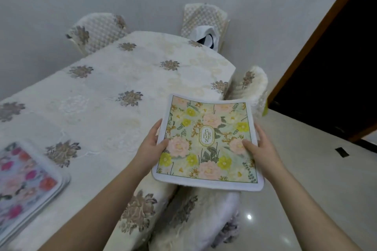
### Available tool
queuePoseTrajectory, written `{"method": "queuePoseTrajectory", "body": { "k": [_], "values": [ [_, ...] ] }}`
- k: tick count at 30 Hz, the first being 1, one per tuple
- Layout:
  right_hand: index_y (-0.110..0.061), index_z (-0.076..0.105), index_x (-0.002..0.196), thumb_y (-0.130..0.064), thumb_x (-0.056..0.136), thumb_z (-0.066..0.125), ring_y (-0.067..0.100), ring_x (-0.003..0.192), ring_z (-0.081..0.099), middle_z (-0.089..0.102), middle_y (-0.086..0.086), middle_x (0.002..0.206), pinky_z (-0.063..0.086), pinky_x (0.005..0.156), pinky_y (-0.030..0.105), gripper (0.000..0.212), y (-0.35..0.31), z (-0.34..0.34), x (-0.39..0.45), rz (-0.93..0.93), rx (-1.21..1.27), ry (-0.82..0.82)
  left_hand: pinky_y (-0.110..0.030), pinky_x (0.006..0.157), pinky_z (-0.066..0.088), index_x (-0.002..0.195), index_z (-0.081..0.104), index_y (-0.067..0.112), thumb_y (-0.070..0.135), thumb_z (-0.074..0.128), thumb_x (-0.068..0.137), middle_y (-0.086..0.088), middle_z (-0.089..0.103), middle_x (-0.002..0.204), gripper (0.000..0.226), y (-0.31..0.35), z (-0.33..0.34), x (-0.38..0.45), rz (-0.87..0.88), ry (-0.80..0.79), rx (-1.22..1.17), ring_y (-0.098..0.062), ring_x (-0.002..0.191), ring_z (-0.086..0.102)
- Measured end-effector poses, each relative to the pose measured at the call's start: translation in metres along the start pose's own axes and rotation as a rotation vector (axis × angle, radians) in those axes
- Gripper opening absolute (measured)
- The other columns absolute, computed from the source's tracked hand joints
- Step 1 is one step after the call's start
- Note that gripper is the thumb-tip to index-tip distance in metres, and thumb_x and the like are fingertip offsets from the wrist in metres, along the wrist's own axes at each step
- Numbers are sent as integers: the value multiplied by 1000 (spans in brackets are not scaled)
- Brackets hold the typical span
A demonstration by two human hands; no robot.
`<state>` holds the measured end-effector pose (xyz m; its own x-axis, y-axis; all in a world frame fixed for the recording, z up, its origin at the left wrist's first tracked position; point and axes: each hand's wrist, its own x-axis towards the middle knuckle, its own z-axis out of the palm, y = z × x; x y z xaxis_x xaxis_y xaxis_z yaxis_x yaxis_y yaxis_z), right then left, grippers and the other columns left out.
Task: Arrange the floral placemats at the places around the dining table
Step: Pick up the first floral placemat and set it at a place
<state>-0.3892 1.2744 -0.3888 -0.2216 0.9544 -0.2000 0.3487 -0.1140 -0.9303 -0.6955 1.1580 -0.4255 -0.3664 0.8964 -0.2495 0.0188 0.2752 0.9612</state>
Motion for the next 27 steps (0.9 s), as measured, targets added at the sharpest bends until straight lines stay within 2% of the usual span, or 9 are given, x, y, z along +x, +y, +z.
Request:
{"method": "queuePoseTrajectory", "body": {
  "k": [2,5,9,12,15,18,21,24,27],
  "values": [
    [-74,41,121,-15,95,61,24,102,71,69,-6,122,58,84,53,67,-6,15,21,-27,-31,-82,-40,70,63,148,27,53,18,55,102,9,70,118,65,-8,-13,-2,-24,70,-2,-15,89,75],
    [-52,38,142,-15,95,62,23,108,68,65,-6,129,57,88,54,64,-10,37,48,-50,-52,-182,-45,71,63,143,29,61,21,56,101,12,72,112,64,-17,-28,-9,-56,179,16,-16,85,76],
    [-47,32,147,-16,97,62,19,104,69,64,-8,128,60,82,50,66,-9,58,74,-37,-24,-290,-46,71,63,123,31,79,23,57,99,17,75,105,66,-22,-35,-18,-80,322,22,-16,86,76],
    [-47,30,148,-18,98,61,15,100,71,64,-10,128,62,76,45,66,-9,64,92,-8,-7,-396,-49,74,62,123,33,78,22,57,99,10,75,108,65,-25,-29,-27,-93,427,32,-19,87,76],
    [-46,30,147,-17,98,61,18,100,71,65,-7,125,61,78,50,65,-13,65,111,-21,3,-499,-49,73,62,123,38,74,17,56,101,10,76,108,64,-21,-17,-37,-104,528,2,-20,88,76],
    [-43,26,150,-19,97,61,20,94,73,68,-1,119,62,77,49,68,-19,66,123,-51,-58,-566,-43,66,62,138,36,61,16,56,101,7,76,107,62,-17,-4,-48,-130,614,-6,-20,85,76],
    [-44,26,150,-20,97,62,20,89,74,69,-1,114,62,76,49,68,-22,71,128,-51,-78,-630,-35,60,62,142,34,57,14,56,101,8,76,103,63,-15,5,-64,-142,697,-7,-18,81,76],
    [-45,30,147,-20,97,62,21,87,75,70,-2,112,62,75,50,65,-26,84,128,-38,-98,-695,-45,70,62,143,32,56,14,55,101,4,76,105,63,-19,8,-81,-171,766,-20,-20,84,76],
    [-44,29,148,-21,97,62,17,80,75,70,-4,111,63,66,42,65,-27,106,123,-37,-130,-767,-49,76,61,144,31,54,15,54,102,4,75,109,62,-31,6,-98,-203,820,-48,-20,86,75]
  ]
}}
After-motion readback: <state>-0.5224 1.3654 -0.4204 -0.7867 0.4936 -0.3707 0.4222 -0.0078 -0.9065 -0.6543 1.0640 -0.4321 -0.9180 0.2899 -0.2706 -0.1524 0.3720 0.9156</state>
